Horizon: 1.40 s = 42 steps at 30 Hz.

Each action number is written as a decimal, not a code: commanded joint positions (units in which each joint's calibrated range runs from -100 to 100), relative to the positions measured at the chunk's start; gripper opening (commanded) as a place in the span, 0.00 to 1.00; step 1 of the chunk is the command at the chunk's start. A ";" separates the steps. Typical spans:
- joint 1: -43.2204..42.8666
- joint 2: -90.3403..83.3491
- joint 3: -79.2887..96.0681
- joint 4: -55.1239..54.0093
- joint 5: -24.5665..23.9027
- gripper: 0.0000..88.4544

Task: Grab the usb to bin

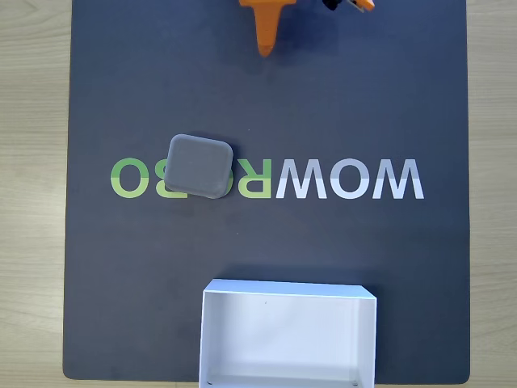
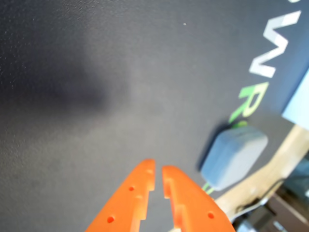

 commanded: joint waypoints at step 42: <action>20.15 78.28 -57.99 -10.03 0.19 0.03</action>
